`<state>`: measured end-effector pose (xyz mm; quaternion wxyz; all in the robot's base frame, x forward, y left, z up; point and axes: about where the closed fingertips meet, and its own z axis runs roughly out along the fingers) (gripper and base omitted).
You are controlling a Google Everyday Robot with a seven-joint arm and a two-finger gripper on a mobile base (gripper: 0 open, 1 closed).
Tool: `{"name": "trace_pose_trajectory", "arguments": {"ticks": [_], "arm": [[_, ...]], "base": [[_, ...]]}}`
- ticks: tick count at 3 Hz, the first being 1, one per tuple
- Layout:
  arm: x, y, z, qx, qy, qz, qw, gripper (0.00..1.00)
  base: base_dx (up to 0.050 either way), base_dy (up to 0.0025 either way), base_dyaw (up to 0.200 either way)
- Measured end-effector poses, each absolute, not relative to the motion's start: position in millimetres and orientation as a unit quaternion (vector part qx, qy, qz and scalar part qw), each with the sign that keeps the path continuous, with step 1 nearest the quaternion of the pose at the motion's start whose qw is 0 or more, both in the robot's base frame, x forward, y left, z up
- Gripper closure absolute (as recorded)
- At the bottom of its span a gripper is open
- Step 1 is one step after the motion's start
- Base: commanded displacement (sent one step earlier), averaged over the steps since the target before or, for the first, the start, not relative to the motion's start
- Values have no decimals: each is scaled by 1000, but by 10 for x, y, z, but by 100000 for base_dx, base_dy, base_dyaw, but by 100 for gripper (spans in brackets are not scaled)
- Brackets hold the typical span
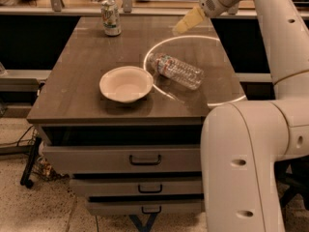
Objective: Knock water bottle over
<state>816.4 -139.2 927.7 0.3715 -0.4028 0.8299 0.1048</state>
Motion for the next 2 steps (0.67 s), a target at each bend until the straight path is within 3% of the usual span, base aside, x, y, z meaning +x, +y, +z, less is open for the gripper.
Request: {"name": "trace_pose_trajectory", "arguments": {"ticks": [2], "arm": [[8445,-1900,10236,-278,807,90,512,0]], "base": [[0,0,0]]}}
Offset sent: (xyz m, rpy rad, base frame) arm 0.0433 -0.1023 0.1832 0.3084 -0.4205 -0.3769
